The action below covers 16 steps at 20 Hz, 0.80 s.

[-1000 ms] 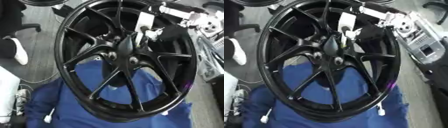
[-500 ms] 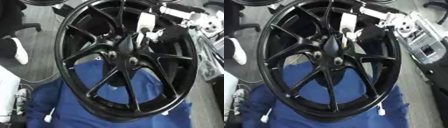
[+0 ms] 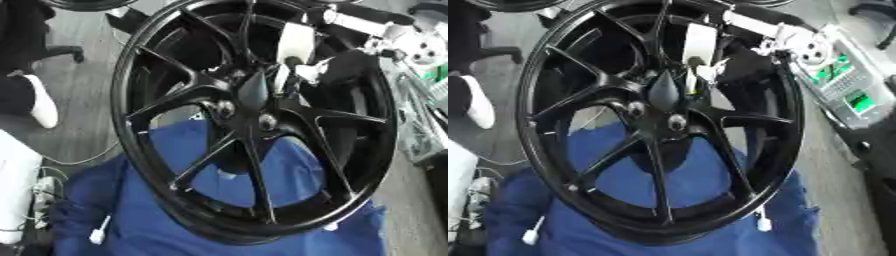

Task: Pull the pin out of the wheel hub.

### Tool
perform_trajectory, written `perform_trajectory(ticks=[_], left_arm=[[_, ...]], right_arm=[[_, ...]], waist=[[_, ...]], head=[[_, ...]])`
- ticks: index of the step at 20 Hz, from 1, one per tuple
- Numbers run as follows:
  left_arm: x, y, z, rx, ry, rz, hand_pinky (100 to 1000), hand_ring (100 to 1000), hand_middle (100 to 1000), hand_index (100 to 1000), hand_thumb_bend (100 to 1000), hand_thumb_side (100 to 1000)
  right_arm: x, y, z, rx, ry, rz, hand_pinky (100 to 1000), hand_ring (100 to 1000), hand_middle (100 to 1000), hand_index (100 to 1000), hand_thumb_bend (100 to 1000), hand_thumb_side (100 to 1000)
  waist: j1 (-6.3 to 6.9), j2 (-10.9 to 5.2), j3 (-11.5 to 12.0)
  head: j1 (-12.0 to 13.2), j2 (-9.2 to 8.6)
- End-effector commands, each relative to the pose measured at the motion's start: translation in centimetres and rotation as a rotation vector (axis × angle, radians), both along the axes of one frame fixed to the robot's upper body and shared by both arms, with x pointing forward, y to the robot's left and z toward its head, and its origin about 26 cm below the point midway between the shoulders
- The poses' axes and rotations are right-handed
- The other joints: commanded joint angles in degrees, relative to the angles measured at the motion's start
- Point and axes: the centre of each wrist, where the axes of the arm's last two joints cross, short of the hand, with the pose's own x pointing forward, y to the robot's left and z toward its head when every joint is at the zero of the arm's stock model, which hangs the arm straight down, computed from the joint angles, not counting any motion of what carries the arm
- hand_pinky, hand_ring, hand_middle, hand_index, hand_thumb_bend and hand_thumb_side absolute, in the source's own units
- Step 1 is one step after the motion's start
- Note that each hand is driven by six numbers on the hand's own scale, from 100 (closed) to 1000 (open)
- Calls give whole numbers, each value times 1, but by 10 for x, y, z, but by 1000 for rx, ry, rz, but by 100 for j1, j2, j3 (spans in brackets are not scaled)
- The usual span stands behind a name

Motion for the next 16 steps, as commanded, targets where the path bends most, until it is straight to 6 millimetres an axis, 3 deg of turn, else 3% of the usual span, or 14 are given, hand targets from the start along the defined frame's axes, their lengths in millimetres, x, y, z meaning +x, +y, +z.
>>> perform_trajectory(ticks=[1, 4, 9, 13, 16], left_arm=[[0, 3, 7, 13, -19, 6, 790, 750, 731, 788, 189, 806], [-1, 4, 7, 14, -18, 8, 791, 750, 731, 788, 189, 806], [-1, 4, 8, 15, -24, 10, 791, 750, 731, 788, 189, 803], [-2, 4, 8, 12, -30, 17, 792, 750, 731, 788, 189, 802], [-3, 5, 8, 8, -34, 27, 792, 748, 731, 788, 190, 802]], right_arm=[[-8, -8, 23, 27, -50, -21, 737, 497, 251, 531, 100, 194], [-15, -12, 38, 80, -75, -23, 735, 487, 245, 521, 100, 131], [-35, -32, 69, 218, -146, -70, 736, 473, 240, 524, 100, 163], [-51, -70, 91, 420, -210, -186, 738, 466, 237, 527, 100, 229], [-65, -101, 91, 532, -267, -301, 735, 463, 236, 527, 100, 248]], waist=[[32, -128, 3], [37, -145, -9], [47, -172, -36], [72, -183, -108], [94, -175, -188]], head=[[5, 2], [13, 12], [55, 8], [121, -1], [167, -21]])
